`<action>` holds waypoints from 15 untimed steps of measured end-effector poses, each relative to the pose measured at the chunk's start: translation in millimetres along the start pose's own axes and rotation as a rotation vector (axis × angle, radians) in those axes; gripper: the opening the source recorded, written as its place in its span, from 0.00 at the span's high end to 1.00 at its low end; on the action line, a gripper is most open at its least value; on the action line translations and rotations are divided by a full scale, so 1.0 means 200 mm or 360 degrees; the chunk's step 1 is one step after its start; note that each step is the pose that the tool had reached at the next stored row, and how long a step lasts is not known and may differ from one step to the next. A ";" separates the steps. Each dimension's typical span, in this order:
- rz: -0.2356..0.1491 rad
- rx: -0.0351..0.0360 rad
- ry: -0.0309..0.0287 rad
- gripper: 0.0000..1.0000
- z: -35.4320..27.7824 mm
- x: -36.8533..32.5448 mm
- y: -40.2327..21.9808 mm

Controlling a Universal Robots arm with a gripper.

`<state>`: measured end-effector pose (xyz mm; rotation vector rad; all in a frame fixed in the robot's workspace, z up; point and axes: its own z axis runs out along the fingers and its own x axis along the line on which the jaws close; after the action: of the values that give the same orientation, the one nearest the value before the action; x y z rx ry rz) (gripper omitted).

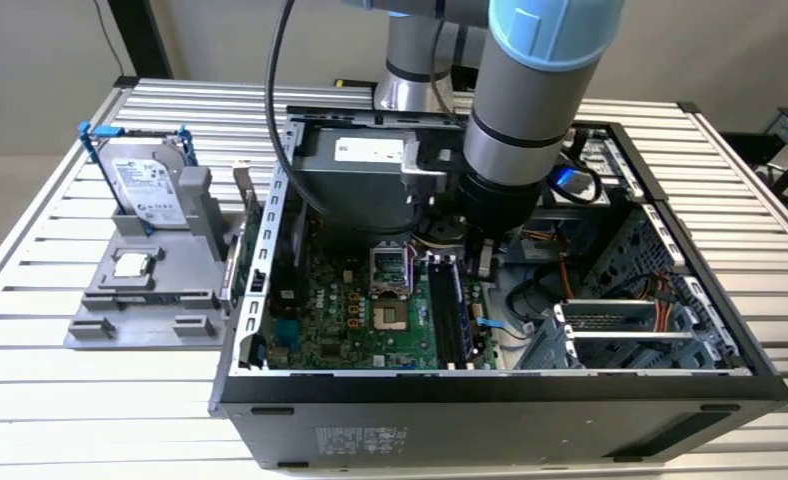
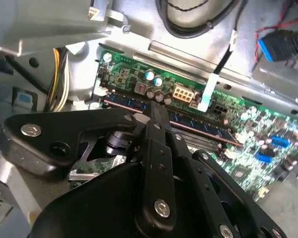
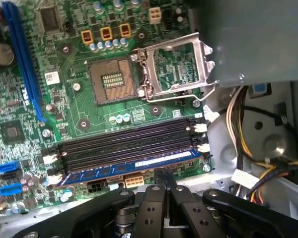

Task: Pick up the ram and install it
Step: 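Press down the ram until it locks into place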

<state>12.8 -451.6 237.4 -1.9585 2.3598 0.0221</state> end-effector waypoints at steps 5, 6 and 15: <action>-0.0043 -0.0003 -0.00046 1.00 0.000 0.010 0.013; -0.0047 -0.0004 -0.00046 1.00 0.000 0.016 0.012; -0.0116 -0.0018 -0.00075 1.00 0.007 0.039 0.007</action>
<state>10.0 -458.9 235.4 -2.0456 2.2886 0.0358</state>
